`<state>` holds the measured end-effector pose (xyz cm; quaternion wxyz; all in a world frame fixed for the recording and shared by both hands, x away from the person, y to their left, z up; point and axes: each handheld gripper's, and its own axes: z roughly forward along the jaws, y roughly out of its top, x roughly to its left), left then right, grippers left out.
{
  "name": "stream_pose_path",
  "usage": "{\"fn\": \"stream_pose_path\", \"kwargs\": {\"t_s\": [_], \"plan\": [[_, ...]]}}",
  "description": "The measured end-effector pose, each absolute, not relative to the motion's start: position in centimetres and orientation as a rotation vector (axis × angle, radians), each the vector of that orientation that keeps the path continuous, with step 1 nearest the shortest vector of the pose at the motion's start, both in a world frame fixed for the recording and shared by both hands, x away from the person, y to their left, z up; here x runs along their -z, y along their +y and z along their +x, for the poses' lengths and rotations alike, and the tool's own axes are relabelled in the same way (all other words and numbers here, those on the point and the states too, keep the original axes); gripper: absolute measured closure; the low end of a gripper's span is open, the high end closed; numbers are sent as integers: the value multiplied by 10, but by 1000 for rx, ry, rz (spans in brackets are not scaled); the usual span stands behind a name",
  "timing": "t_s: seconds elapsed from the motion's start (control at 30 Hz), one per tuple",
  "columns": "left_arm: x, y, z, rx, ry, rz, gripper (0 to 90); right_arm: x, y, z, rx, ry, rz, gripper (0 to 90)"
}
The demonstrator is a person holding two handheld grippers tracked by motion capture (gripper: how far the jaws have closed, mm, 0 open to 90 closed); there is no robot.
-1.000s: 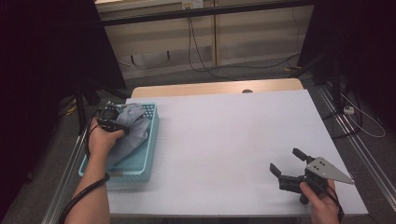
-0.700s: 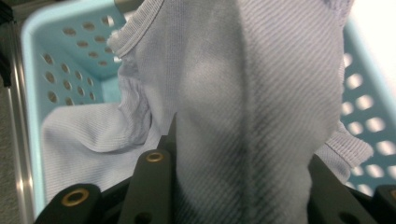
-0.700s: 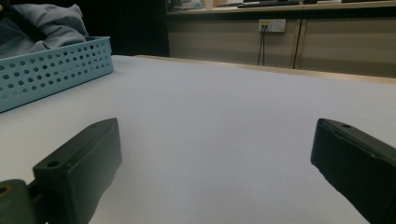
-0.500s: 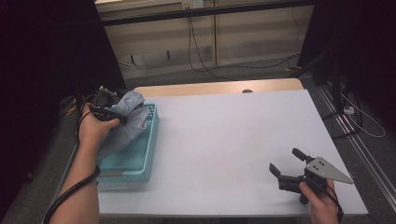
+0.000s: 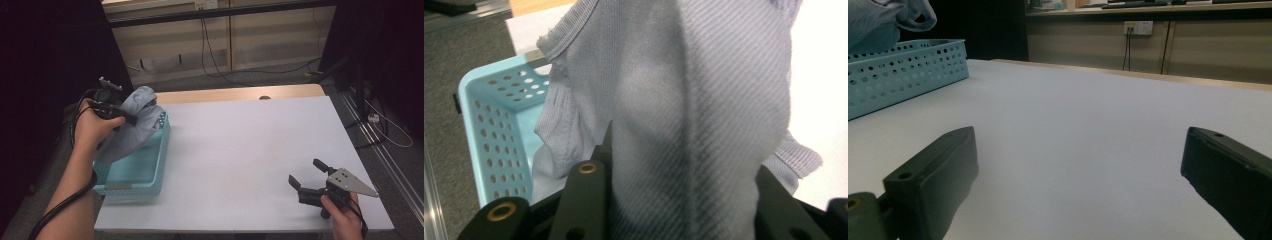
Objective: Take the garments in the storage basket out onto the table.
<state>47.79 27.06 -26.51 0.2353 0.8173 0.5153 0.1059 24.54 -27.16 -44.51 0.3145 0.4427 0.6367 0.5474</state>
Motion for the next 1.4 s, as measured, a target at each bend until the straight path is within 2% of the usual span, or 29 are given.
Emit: {"fn": "stream_pose_path", "kwargs": {"t_s": [0.2, 1.4], "plan": [[257, 256, 473, -273, 1331, 2300, 648, 445, -272, 245, -1443, 1675, 1171, 16], [247, 168, 453, -153, 1001, 2375, 643, 446, -271, 245, -1439, 1677, 1171, 16]]}}
